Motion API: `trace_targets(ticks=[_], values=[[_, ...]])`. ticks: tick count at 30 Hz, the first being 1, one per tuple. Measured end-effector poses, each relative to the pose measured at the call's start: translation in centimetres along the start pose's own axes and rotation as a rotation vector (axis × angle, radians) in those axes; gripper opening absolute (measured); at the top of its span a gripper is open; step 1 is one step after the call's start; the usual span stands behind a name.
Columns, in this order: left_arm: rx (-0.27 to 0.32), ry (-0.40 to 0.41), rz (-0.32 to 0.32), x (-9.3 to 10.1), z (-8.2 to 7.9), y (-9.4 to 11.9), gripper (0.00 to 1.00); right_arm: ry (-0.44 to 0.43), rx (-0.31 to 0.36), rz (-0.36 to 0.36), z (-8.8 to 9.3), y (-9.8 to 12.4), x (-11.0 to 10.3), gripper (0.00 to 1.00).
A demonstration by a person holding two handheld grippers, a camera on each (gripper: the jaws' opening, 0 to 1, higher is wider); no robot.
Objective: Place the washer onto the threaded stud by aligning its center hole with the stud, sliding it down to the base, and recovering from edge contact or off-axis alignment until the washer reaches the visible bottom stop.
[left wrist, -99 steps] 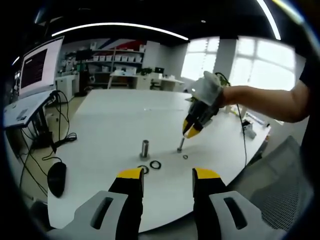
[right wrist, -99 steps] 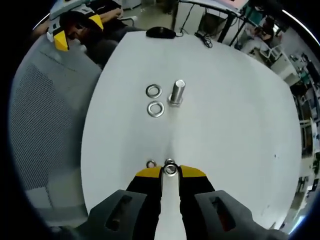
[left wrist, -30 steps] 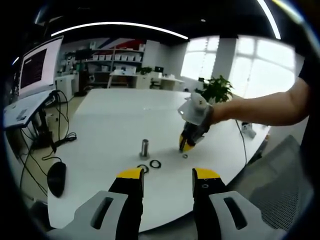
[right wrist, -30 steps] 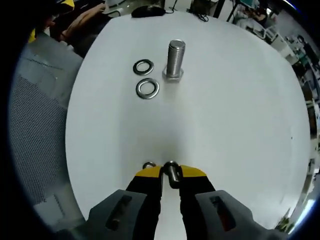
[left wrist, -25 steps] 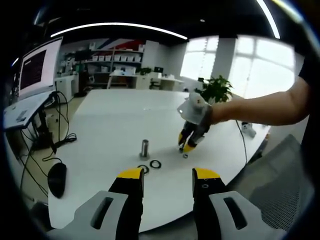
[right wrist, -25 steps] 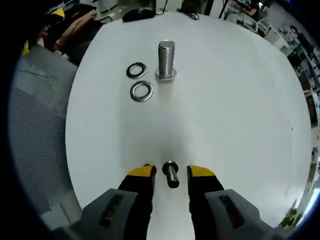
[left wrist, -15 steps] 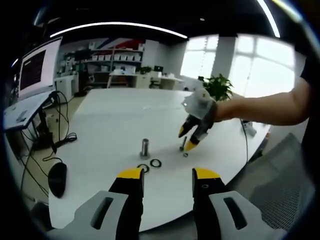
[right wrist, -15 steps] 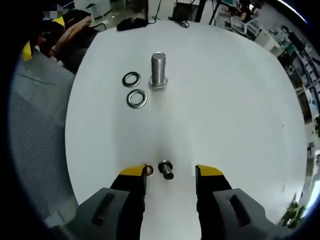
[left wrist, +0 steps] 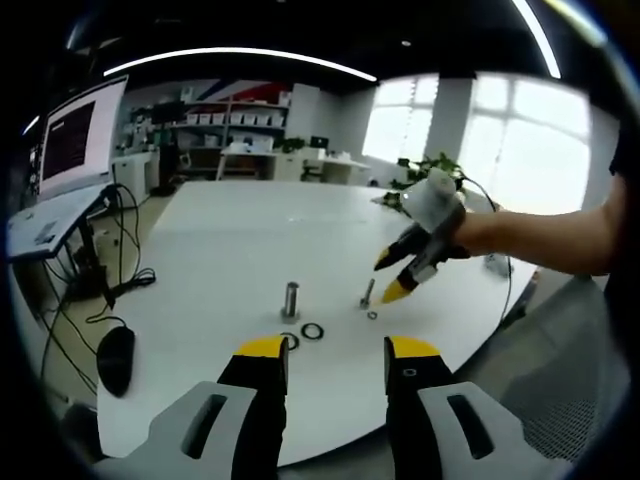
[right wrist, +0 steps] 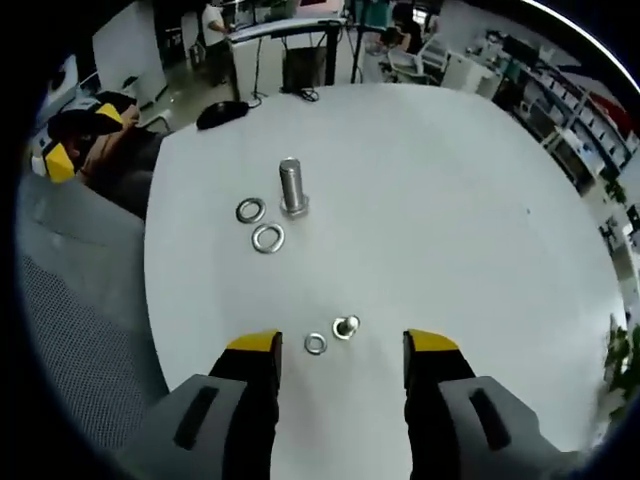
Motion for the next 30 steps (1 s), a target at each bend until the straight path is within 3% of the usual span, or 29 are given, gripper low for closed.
trace_targets(ticks=[10,20,30], values=[[-0.025,-0.018,0.0,0.1,0.2,-0.1,0.36,-0.128,0.091,0.056,0.5,2.1,0.3,0.5],[-0.019,-0.025,-0.012,0.0,0.1,0.0,0.36,-0.104,0.09,0.048,1.3,2.5,-1.4,0.5],[-0.023,-0.02,-0.014,0.2,0.2,-0.1,0.36,-0.079,0.077,0.015,1.6,1.5,-2.3,0.49]])
Point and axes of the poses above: the point that each gripper's makers call its tool centre point, and the gripper's own axes: y roughly backward along the fingers, x roughly to its right, z roughly out of its underside, the point moved 7 cm from there along y, roughly backward along the fingers, and after that the axes turned 3 degrees about z, right-handed, at the moved point
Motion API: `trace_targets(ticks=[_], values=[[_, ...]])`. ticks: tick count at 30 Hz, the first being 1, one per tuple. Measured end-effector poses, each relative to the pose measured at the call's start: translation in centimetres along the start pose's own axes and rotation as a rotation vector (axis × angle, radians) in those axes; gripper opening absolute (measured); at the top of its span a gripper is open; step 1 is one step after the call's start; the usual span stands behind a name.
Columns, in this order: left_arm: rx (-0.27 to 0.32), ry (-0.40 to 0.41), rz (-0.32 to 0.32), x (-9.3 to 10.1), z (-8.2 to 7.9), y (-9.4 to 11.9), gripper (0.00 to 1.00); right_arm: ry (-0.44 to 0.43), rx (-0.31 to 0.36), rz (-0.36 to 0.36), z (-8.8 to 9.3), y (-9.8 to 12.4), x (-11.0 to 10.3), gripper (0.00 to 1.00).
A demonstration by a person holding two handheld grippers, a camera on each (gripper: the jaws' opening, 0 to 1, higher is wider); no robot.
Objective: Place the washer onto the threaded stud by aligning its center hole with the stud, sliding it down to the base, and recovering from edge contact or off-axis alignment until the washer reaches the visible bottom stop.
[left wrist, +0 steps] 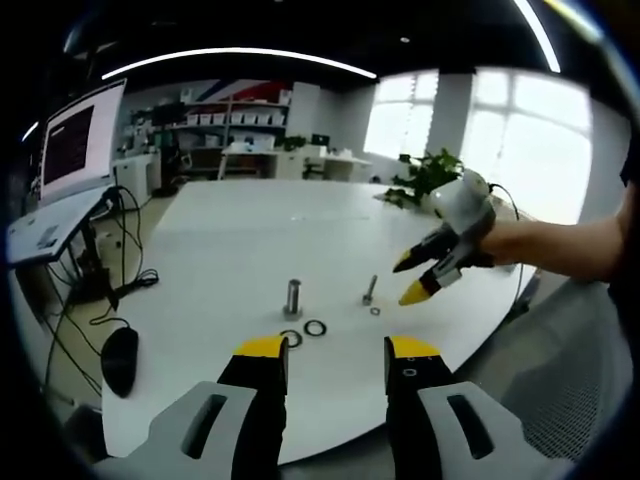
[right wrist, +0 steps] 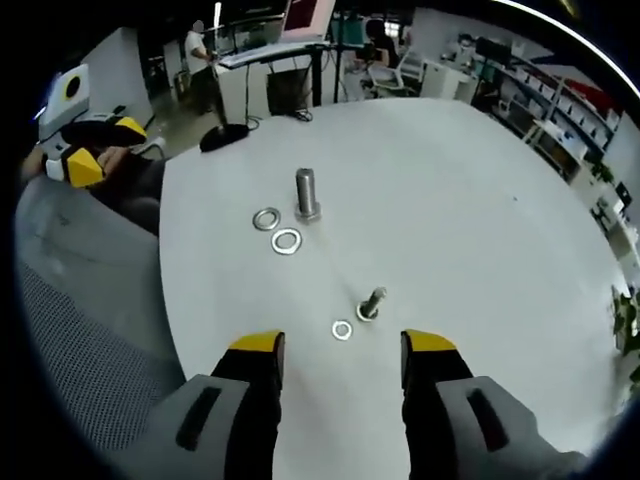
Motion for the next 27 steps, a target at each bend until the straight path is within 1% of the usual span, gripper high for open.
trace_targets(ticks=[6,8,10,13,21,27], values=[[-0.011,0.002,0.011,0.2,0.1,-0.2,0.36,0.011,-0.013,-0.011,0.4,-0.2,-0.3,0.48],[-0.009,0.006,0.012,0.3,0.1,-0.2,0.36,0.008,-0.002,0.009,0.5,-0.2,0.0,0.44],[-0.012,0.004,0.013,0.3,0.1,-0.2,0.36,0.011,-0.001,0.011,0.5,-0.2,0.1,0.41],[-0.008,0.01,0.008,0.2,0.0,-0.2,0.36,-0.006,0.0,0.004,0.7,-0.3,0.2,0.41],[-0.009,0.011,0.006,0.4,0.0,-0.3,0.36,0.004,-0.029,-0.01,1.5,-1.0,0.1,0.41],[-0.01,0.014,0.009,0.6,0.0,-0.4,0.36,0.008,-0.035,-0.014,1.9,-1.3,0.0,0.39]])
Point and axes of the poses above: the point that each gripper's makers call its tool centre point, and the gripper's own axes: y roughly backward along the fingers, x roughly to its right, z roughly out of its underside, the point moved 7 cm from there along y, roughly backward along the fingers, and after that the axes turned 3 degrees about z, right-handed, at the moved point
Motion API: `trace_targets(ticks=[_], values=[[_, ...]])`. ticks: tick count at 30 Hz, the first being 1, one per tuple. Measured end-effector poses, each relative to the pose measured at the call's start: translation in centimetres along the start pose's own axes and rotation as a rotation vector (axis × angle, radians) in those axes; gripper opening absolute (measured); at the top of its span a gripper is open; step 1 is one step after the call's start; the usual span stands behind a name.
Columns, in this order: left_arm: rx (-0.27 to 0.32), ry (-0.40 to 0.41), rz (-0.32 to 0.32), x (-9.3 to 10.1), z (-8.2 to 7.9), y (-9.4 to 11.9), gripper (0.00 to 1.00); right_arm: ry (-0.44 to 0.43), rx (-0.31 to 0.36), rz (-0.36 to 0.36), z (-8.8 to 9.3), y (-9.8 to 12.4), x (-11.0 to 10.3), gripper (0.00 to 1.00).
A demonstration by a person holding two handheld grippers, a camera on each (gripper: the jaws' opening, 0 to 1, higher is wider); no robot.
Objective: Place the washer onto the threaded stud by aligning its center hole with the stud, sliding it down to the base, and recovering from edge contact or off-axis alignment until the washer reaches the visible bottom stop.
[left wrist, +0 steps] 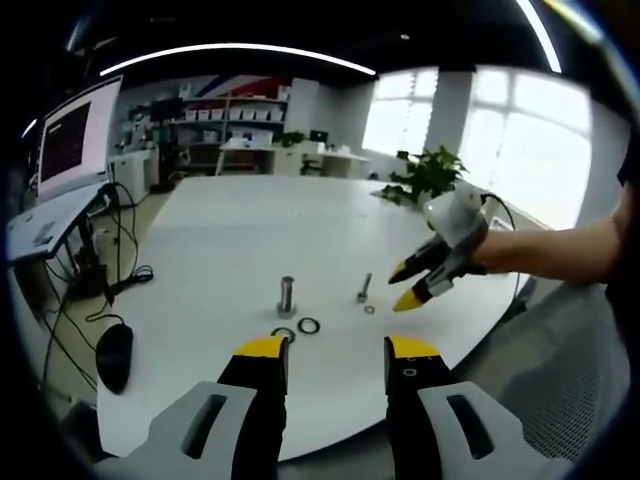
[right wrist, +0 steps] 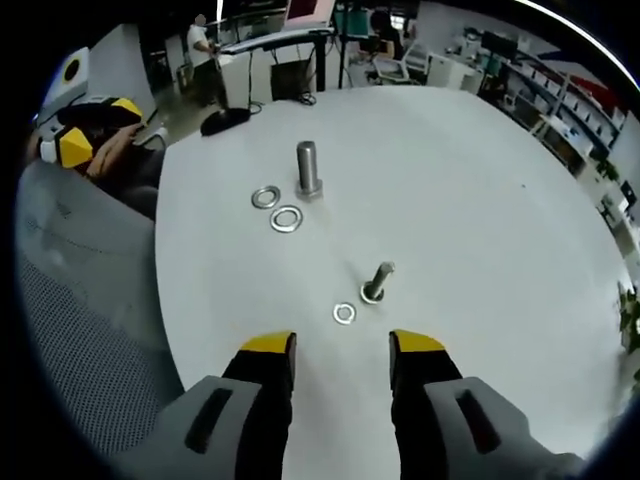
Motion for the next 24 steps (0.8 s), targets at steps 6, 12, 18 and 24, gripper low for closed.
trace_targets(ticks=[6,12,18,24], values=[[-0.019,-0.013,0.016,0.4,0.1,-0.2,0.36,0.013,-0.014,-0.023,0.5,-0.5,-0.6,0.38],[-0.01,-0.006,0.012,0.3,0.0,-0.2,0.36,-0.016,-0.005,-0.041,0.6,-0.8,-0.9,0.38],[-0.014,-0.009,0.019,0.4,0.1,-0.2,0.36,-0.011,-0.006,-0.041,1.1,-1.4,-0.9,0.37],[-0.015,-0.009,0.027,0.4,0.1,-0.3,0.36,-0.021,-0.017,-0.042,1.6,-2.0,-1.1,0.36]])
Point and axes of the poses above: the point that each gripper's makers call its tool centre point, and the gripper's own axes: y roughly backward along the fingers, x roughly to its right, z roughly out of its underside, the point moved 7 cm from there along y, roughly backward along the fingers, and after that the axes turned 3 degrees about z, right-handed, at the moved point
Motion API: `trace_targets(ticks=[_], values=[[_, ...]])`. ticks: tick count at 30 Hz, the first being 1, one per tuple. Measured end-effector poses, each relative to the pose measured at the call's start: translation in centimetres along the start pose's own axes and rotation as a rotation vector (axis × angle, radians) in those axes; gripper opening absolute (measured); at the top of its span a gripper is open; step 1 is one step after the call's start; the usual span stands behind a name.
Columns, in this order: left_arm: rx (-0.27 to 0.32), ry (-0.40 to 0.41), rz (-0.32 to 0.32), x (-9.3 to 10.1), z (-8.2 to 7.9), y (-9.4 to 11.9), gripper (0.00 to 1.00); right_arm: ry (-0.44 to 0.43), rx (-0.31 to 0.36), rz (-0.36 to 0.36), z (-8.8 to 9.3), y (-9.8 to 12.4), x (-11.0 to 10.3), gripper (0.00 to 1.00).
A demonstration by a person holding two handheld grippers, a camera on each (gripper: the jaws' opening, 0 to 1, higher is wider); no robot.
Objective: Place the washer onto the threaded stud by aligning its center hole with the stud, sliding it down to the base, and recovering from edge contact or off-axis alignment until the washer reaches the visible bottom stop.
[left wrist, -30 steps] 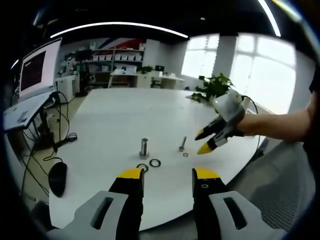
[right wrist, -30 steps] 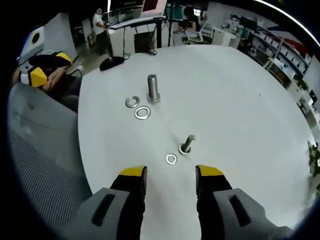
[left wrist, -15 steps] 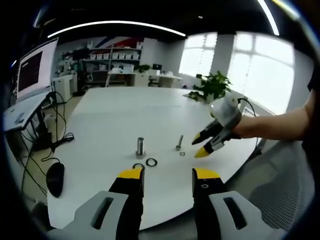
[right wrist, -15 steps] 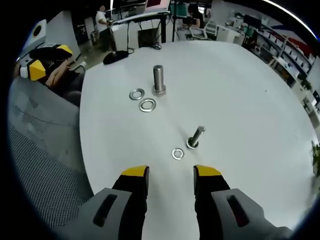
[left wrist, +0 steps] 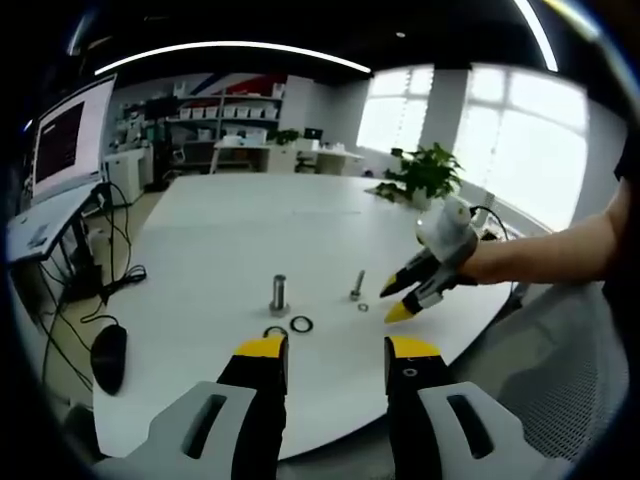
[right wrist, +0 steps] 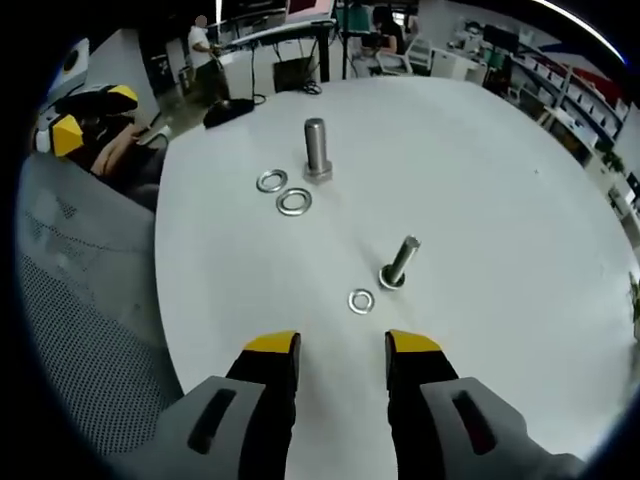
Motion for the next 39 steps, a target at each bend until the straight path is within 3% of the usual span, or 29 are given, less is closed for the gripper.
trace_targets(ticks=[19,25,31,39], values=[[0.003,0.002,0.022,0.2,0.0,-0.1,0.36,0.007,-0.031,0.005,0.9,-1.0,0.0,0.36],[-0.005,0.002,0.027,0.3,0.1,-0.1,0.36,-0.027,0.014,0.011,0.7,-1.1,0.4,0.34],[-0.008,0.004,0.029,0.2,0.1,-0.1,0.36,-0.053,0.111,0.028,0.3,-1.7,0.4,0.33],[-0.013,0.008,0.03,0.2,0.1,-0.2,0.36,-0.059,0.151,0.033,-0.2,-2.3,0.8,0.28]])
Point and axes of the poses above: the point that each gripper's makers call its tool centre point, and the gripper's own axes: y roughly backward along the fingers, x roughly to its right, z roughly out of its underside, the point moved 7 cm from there along y, roughly backward along the fingers, and after that the axes turned 3 degrees about z, right-handed, at the moved point
